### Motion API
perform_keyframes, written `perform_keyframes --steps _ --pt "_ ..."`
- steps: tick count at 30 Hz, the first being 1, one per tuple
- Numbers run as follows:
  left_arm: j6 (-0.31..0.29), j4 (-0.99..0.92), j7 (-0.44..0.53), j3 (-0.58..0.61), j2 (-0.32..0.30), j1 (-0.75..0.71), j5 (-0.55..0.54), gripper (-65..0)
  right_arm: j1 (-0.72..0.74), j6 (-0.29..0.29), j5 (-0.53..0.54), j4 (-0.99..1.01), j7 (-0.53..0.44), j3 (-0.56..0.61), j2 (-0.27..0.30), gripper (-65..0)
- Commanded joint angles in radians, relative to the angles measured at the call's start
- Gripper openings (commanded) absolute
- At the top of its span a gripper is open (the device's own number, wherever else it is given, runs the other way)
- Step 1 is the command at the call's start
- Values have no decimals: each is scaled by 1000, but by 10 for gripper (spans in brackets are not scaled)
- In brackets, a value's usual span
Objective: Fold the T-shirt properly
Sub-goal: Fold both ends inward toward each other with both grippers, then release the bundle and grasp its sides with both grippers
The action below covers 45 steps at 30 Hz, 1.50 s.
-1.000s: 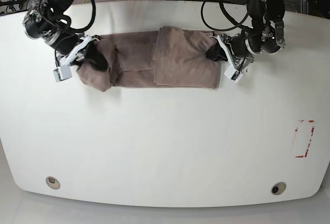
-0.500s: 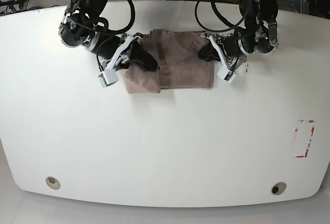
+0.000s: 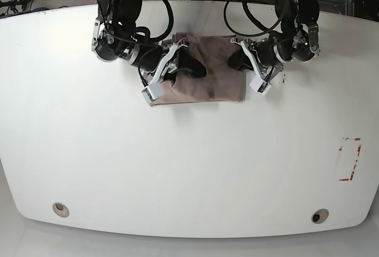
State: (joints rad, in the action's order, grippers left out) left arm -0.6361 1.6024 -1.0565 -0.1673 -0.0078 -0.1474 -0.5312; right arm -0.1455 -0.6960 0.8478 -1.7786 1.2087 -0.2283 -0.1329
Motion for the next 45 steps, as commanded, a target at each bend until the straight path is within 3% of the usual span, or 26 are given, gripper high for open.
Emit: perform_keyframes --steps 1,4,8,11,13,18,23,28,32,38,42,45 --pt "5 11 -1 1 -1 7 0 -617 19 -2 32 -13 -25 8 5 -233" --pt "0 11 -1 1 -1 7 0 -560 19 22 34 -36 -26 50 8 -144" --pt "-3 16 -1 -1 -1 9 -4 -533 19 75 34 -71 -26 119 11 -165" --pt "-21 20 -1 -4 -1 9 -20 -533 14 77 35 -102 -28 131 12 -168" --pt "-62 20 -1 -25 -7 10 -71 -533 10 77 35 -134 -28 131 23 -168" --pt "-62 29 -1 -146 -11 22 -235 -532 5 75 35 -172 -28 131 105 -168" --pt "-62 88 -1 -234 -88 24 -344 -531 -33 37 35 -172 -30 131 169 -168" --pt "-62 102 -1 -317 -183 24 -404 -531 -62 35 34 -166 -30 142 217 -168" --pt "-62 92 -1 -364 -258 24 -399 -531 -73 39 29 -145 -30 148 213 -168" --pt "-62 88 -1 -369 -363 7 -399 -531 -64 39 -68 -83 -30 269 204 -170" --pt "-62 94 -1 -367 -377 1 -399 -531 -21 37 -117 -57 -43 329 189 -171" --pt "-62 88 -1 -372 -377 -4 -399 -531 7 40 -135 -39 -43 372 181 -217"
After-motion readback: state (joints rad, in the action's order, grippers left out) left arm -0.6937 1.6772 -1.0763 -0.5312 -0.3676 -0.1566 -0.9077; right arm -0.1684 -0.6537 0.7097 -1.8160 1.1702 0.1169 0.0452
